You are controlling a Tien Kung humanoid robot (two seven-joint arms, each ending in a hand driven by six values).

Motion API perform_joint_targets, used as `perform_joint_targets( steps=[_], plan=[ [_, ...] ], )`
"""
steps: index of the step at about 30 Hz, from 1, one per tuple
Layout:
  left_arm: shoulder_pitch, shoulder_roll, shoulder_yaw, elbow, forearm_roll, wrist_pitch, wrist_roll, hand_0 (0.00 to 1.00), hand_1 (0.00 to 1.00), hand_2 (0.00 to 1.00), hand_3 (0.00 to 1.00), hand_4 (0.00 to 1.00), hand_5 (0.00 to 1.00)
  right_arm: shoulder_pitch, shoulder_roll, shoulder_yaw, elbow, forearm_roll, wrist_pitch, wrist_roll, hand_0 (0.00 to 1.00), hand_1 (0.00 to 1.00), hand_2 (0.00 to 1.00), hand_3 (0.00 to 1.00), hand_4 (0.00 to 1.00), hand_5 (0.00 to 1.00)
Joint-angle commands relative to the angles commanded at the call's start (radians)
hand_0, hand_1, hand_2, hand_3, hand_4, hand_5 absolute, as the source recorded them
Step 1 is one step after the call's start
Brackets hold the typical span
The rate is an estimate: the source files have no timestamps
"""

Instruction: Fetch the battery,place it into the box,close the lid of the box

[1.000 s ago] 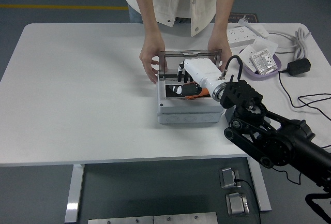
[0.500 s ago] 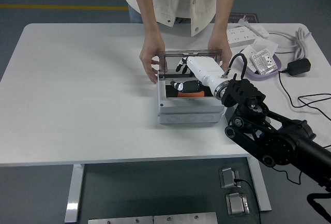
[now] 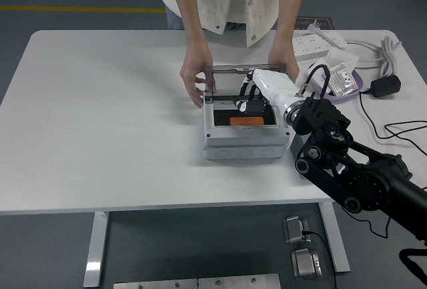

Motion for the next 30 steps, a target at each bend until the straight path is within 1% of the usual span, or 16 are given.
perform_joint_targets(
  steps=[3, 4, 9, 10, 15, 21, 22, 27, 28, 30],
  plan=[
    [0.001, -0.001, -0.002, 0.000, 0.003, 0.000, 0.002, 0.454, 0.593, 0.549, 0.537, 0.347, 0.002, 0.004, -0.006, 0.012, 0.019, 0.005, 0.013, -0.010, 0.028, 0.195, 0.221, 0.223, 0.539, 0.229],
    [0.002, -0.001, -0.003, 0.000, 0.003, 0.000, 0.002, 0.454, 0.593, 0.550, 0.538, 0.347, 0.002, 0.007, -0.009, 0.016, 0.026, 0.007, 0.017, -0.012, 0.019, 0.180, 0.213, 0.214, 0.507, 0.191],
    [0.003, -0.001, -0.006, 0.000, 0.009, -0.001, 0.006, 0.454, 0.593, 0.550, 0.538, 0.347, 0.002, 0.038, -0.023, 0.035, 0.063, 0.026, 0.030, -0.023, 0.019, 0.180, 0.213, 0.214, 0.507, 0.191],
    [0.002, -0.001, -0.007, 0.000, 0.010, -0.001, 0.007, 0.454, 0.593, 0.548, 0.538, 0.347, 0.002, 0.049, -0.026, 0.038, 0.067, 0.030, 0.029, -0.022, 0.019, 0.177, 0.212, 0.211, 0.521, 0.195],
    [-0.002, 0.000, -0.004, 0.000, 0.010, -0.001, 0.007, 0.454, 0.593, 0.548, 0.538, 0.347, 0.002, 0.103, -0.026, 0.050, 0.053, 0.048, 0.007, 0.002, 0.019, 0.177, 0.212, 0.211, 0.521, 0.195],
    [-0.006, 0.001, -0.002, 0.000, 0.012, -0.002, 0.008, 0.454, 0.593, 0.549, 0.538, 0.345, 0.002, 0.155, -0.012, 0.066, 0.016, 0.058, -0.007, 0.036, 0.025, 0.187, 0.218, 0.220, 0.526, 0.201],
    [-0.006, 0.001, -0.002, 0.000, 0.013, -0.002, 0.009, 0.453, 0.593, 0.550, 0.537, 0.336, 0.002, 0.161, -0.010, 0.067, 0.009, 0.061, -0.008, 0.041, 0.110, 0.253, 0.347, 0.393, 0.665, 0.454],
    [-0.010, 0.002, -0.003, 0.000, 0.016, -0.002, 0.010, 0.453, 0.593, 0.550, 0.537, 0.336, 0.002, 0.177, 0.002, 0.065, -0.029, 0.077, -0.006, 0.052, 0.110, 0.253, 0.347, 0.393, 0.665, 0.454],
    [-0.011, 0.001, -0.002, 0.000, 0.015, -0.002, 0.010, 0.453, 0.593, 0.549, 0.536, 0.330, 0.002, 0.179, 0.004, 0.063, -0.035, 0.079, -0.006, 0.052, 0.486, 0.518, 0.613, 0.640, 0.842, 0.731],
    [-0.012, 0.001, -0.004, 0.000, 0.019, -0.002, 0.010, 0.453, 0.593, 0.549, 0.536, 0.330, 0.002, 0.180, 0.006, 0.061, -0.044, 0.083, -0.006, 0.052, 0.486, 0.518, 0.613, 0.640, 0.842, 0.731]
  ],
)
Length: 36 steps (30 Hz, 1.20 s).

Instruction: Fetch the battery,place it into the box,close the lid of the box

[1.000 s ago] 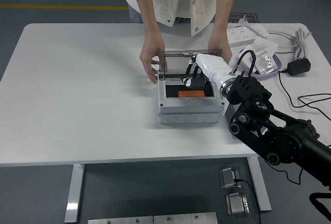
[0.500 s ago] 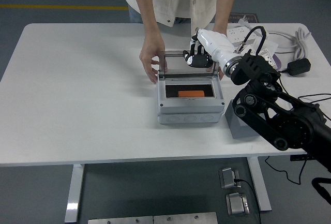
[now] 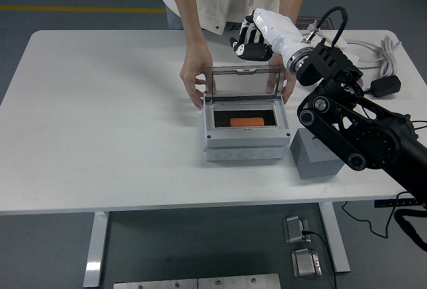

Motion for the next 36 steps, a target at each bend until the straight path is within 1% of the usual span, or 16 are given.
perform_joint_targets(
  steps=[3, 4, 9, 10, 18, 21, 26, 33, 34, 36],
  plan=[
    [-0.002, 0.000, -0.001, 0.000, 0.002, 0.000, 0.000, 0.453, 0.593, 0.549, 0.536, 0.330, 0.002, 0.001, 0.002, -0.004, -0.014, 0.003, 0.000, -0.002, 0.486, 0.518, 0.613, 0.640, 0.842, 0.731],
    [-0.002, 0.000, 0.000, 0.000, 0.002, 0.000, 0.000, 0.453, 0.592, 0.549, 0.536, 0.327, 0.002, 0.000, 0.003, -0.006, -0.019, 0.003, -0.001, -0.003, 0.916, 0.753, 0.750, 0.765, 0.988, 0.998],
    [-0.004, 0.001, 0.000, 0.000, 0.004, 0.000, 0.000, 0.453, 0.592, 0.549, 0.536, 0.327, 0.002, -0.003, 0.006, -0.013, -0.047, 0.011, -0.006, 0.000, 0.916, 0.753, 0.750, 0.765, 0.988, 0.998],
    [-0.004, 0.001, 0.001, 0.000, 0.004, 0.000, 0.000, 0.452, 0.591, 0.548, 0.535, 0.319, 0.002, -0.004, 0.008, -0.015, -0.053, 0.012, -0.007, 0.001, 0.934, 0.762, 0.754, 0.765, 0.998, 0.998],
    [-0.008, 0.002, 0.005, 0.000, 0.003, -0.001, -0.001, 0.451, 0.590, 0.548, 0.535, 0.316, 0.002, -0.017, 0.020, -0.038, -0.099, 0.031, -0.023, 0.021, 0.925, 0.756, 0.750, 0.752, 0.998, 0.998],
    [-0.009, 0.002, 0.005, 0.000, 0.004, 0.000, -0.001, 0.451, 0.590, 0.548, 0.535, 0.316, 0.002, -0.026, 0.024, -0.052, -0.107, 0.034, -0.025, 0.021, 0.925, 0.756, 0.750, 0.752, 0.998, 0.998],
    [-0.006, 0.002, 0.002, 0.000, 0.007, 0.000, 0.000, 0.452, 0.588, 0.547, 0.536, 0.310, 0.002, -0.036, 0.022, -0.078, -0.100, 0.034, -0.020, 0.010, 0.922, 0.754, 0.746, 0.745, 0.988, 0.998],
    [-0.007, 0.002, 0.003, 0.000, 0.006, 0.002, -0.002, 0.451, 0.587, 0.547, 0.536, 0.307, 0.002, -0.047, 0.007, -0.098, -0.073, 0.017, -0.009, -0.018, 0.916, 0.750, 0.744, 0.740, 0.981, 0.998],
    [-0.008, 0.003, 0.002, 0.000, 0.006, 0.002, -0.002, 0.452, 0.587, 0.547, 0.535, 0.306, 0.002, -0.048, 0.005, -0.100, -0.067, 0.010, -0.007, -0.025, 0.892, 0.745, 0.743, 0.741, 0.981, 0.998],
    [-0.008, 0.003, 0.002, 0.000, 0.006, 0.003, -0.003, 0.452, 0.587, 0.547, 0.535, 0.306, 0.002, -0.050, 0.001, -0.102, -0.056, -0.001, -0.003, -0.037, 0.892, 0.745, 0.743, 0.741, 0.981, 0.998]
  ],
)
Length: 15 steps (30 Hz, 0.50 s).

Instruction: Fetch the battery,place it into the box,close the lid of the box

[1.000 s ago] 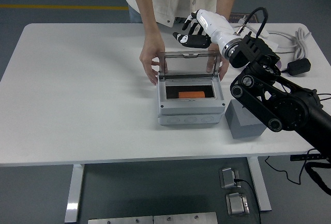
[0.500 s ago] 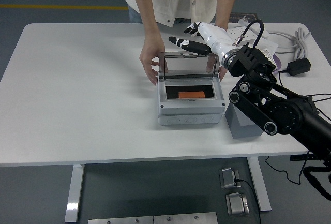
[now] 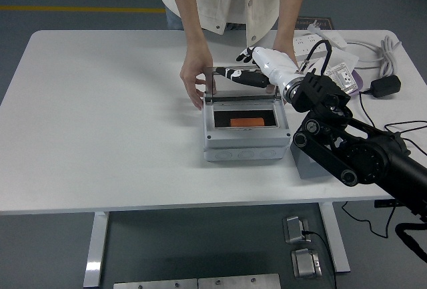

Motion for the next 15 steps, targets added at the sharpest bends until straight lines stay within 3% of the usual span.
perform_joint_targets(
  steps=[3, 4, 9, 10, 15],
  plan=[
    [0.001, 0.001, -0.001, 0.000, 0.000, 0.001, 0.000, 0.452, 0.587, 0.547, 0.535, 0.306, 0.002, -0.003, -0.006, -0.003, 0.018, -0.016, 0.004, -0.018, 0.892, 0.745, 0.743, 0.741, 0.981, 0.998],
    [0.001, 0.001, 0.000, 0.000, 0.000, 0.001, 0.000, 0.453, 0.587, 0.547, 0.536, 0.305, 0.002, -0.004, -0.008, -0.003, 0.022, -0.018, 0.005, -0.024, 0.673, 0.688, 0.720, 0.739, 0.968, 0.998],
    [0.001, 0.001, 0.002, 0.000, -0.003, 0.001, 0.000, 0.453, 0.587, 0.547, 0.536, 0.305, 0.002, -0.010, -0.015, -0.004, 0.046, -0.036, 0.008, -0.048, 0.673, 0.688, 0.720, 0.739, 0.968, 0.998],
    [0.001, 0.001, 0.003, 0.000, -0.005, 0.001, -0.001, 0.452, 0.586, 0.546, 0.535, 0.303, 0.002, -0.011, -0.016, -0.004, 0.049, -0.037, 0.010, -0.050, 0.289, 0.627, 0.684, 0.716, 0.964, 0.998],
    [0.002, 0.001, 0.003, 0.000, -0.008, 0.001, -0.001, 0.452, 0.586, 0.546, 0.535, 0.303, 0.002, -0.019, -0.023, -0.006, 0.067, -0.044, 0.016, -0.059, 0.289, 0.627, 0.684, 0.716, 0.964, 0.998]
  ],
)
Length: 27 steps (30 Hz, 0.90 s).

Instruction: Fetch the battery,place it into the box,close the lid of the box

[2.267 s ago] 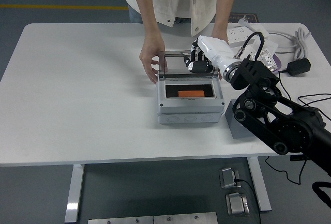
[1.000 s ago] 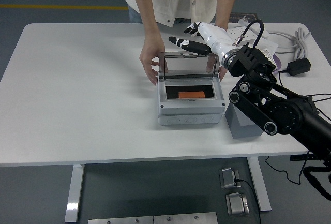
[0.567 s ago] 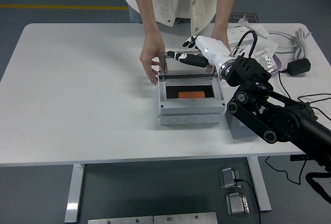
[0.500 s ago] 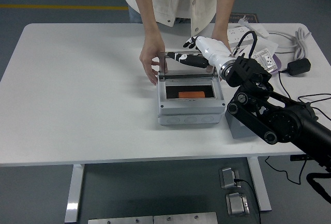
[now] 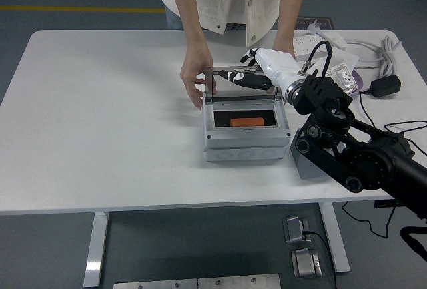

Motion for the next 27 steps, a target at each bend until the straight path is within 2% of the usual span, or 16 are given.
perform_joint_targets(
  steps=[1, 6, 7, 12, 13, 18, 19, 27],
  plan=[
    [0.000, 0.000, -0.001, 0.000, 0.001, 0.000, 0.000, 0.452, 0.586, 0.546, 0.534, 0.304, 0.002, -0.002, -0.002, 0.000, 0.005, -0.003, 0.001, -0.002, 0.251, 0.486, 0.508, 0.563, 0.943, 0.998],
    [0.001, 0.001, -0.001, 0.000, -0.001, 0.000, 0.000, 0.452, 0.586, 0.546, 0.534, 0.304, 0.002, -0.014, -0.014, -0.001, 0.040, -0.024, 0.017, -0.024, 0.251, 0.486, 0.508, 0.563, 0.943, 0.998],
    [0.001, 0.001, 0.000, 0.000, -0.002, 0.000, 0.000, 0.452, 0.586, 0.547, 0.535, 0.304, 0.002, -0.015, -0.017, 0.000, 0.047, -0.028, 0.022, -0.028, 0.278, 0.430, 0.460, 0.465, 0.944, 0.998],
    [0.002, 0.000, 0.005, 0.000, -0.008, 0.000, -0.002, 0.452, 0.586, 0.547, 0.535, 0.304, 0.002, -0.023, -0.036, -0.002, 0.083, -0.043, 0.053, -0.042, 0.278, 0.430, 0.460, 0.465, 0.944, 0.998],
    [0.002, 0.000, 0.005, 0.000, -0.008, 0.000, -0.002, 0.452, 0.588, 0.547, 0.536, 0.307, 0.002, -0.025, -0.041, -0.004, 0.091, -0.043, 0.058, -0.043, 0.267, 0.412, 0.433, 0.417, 0.931, 0.998],
    [0.002, 0.001, 0.005, 0.000, -0.011, 0.000, -0.002, 0.452, 0.588, 0.547, 0.536, 0.307, 0.002, -0.036, -0.062, -0.016, 0.127, -0.048, 0.082, -0.050, 0.267, 0.412, 0.433, 0.417, 0.931, 0.998],
    [0.003, 0.001, 0.005, 0.000, -0.010, 0.000, -0.002, 0.453, 0.587, 0.547, 0.535, 0.309, 0.002, -0.039, -0.065, -0.019, 0.134, -0.049, 0.086, -0.051, 0.274, 0.397, 0.412, 0.367, 0.929, 0.998],
    [0.001, 0.001, 0.013, 0.000, -0.020, -0.001, -0.005, 0.453, 0.588, 0.546, 0.535, 0.311, 0.002, -0.051, -0.082, -0.041, 0.181, -0.043, 0.130, -0.059, 0.275, 0.391, 0.409, 0.367, 0.917, 0.998]
  ],
)
